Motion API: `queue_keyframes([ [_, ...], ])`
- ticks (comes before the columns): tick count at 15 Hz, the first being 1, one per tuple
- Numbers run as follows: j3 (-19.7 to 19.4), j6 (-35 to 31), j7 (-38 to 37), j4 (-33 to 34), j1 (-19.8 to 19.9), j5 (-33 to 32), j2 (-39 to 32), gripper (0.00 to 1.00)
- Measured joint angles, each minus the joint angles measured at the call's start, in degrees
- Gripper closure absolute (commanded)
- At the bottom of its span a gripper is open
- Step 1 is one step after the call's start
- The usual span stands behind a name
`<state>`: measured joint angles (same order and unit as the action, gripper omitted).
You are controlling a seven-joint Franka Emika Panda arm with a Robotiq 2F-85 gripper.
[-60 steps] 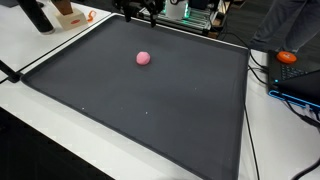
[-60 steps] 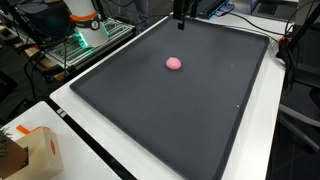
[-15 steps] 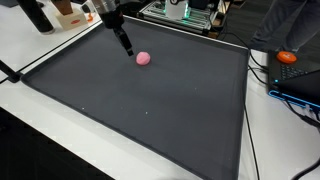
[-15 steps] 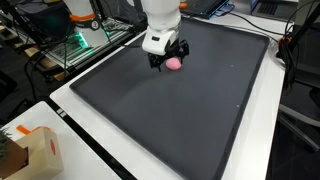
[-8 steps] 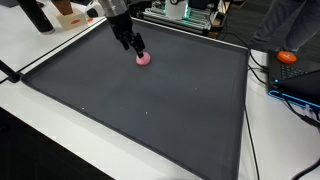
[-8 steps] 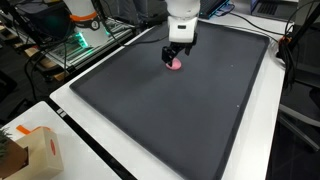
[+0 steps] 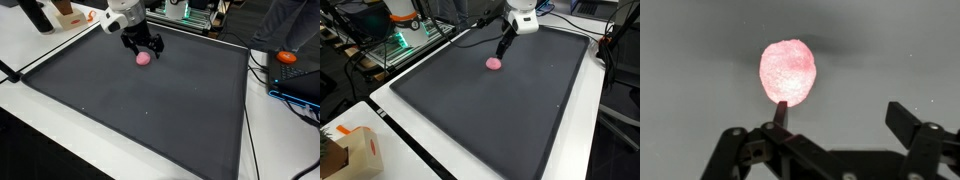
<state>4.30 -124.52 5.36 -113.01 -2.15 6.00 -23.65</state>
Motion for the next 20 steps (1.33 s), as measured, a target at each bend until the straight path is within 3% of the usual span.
queue_keyframes([
  [10, 3.1, 2.6, 10.9, 4.0, -5.9, -14.0, -3.2, 0.00],
  [20, 5.2, 4.4, 25.1, 4.0, -7.7, -25.1, -3.2, 0.00],
])
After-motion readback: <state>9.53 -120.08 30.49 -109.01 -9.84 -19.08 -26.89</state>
